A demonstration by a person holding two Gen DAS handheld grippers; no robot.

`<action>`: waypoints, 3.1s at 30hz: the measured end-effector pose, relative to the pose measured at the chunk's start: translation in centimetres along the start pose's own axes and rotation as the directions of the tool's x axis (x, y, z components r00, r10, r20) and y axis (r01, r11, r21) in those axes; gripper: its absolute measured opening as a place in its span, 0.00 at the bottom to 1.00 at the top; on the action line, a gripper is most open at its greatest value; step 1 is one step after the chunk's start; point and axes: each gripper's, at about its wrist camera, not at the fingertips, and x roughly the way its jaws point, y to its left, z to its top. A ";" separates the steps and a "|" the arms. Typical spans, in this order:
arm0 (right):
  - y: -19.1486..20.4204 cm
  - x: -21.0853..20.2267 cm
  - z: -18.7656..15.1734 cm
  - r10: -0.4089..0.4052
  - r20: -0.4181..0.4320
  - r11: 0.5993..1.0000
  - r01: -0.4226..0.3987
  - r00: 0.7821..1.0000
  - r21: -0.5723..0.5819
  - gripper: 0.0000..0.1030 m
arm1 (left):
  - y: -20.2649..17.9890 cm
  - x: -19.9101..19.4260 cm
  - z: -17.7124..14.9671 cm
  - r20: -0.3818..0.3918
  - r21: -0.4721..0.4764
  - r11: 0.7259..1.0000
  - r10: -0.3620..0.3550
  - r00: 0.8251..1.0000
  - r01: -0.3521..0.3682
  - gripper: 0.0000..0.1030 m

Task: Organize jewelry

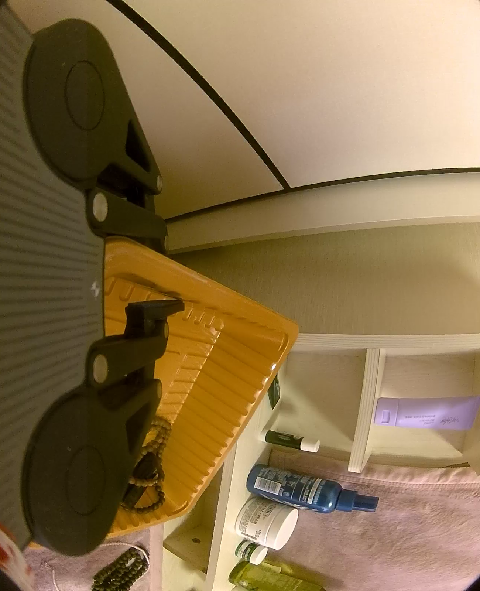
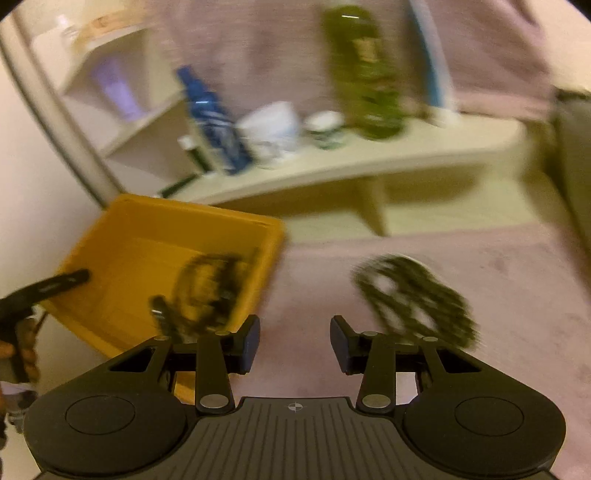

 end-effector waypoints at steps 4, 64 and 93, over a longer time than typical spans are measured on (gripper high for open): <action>-2.9 -1.4 -1.0 -0.081 -0.002 0.996 0.081 0.997 0.036 0.41 | -0.1 0.0 0.0 0.000 0.001 1.000 0.001 1.000 -0.001 0.12; -7.6 8.5 3.2 -0.105 -0.008 0.899 0.091 0.994 -0.428 0.07 | -0.5 0.8 0.2 -0.023 0.024 0.999 0.028 0.999 -0.027 0.14; -8.7 0.2 -2.1 -0.175 -0.010 0.962 0.169 0.985 -0.214 0.07 | -0.4 0.5 0.2 -0.019 0.018 1.000 0.026 0.999 -0.025 0.14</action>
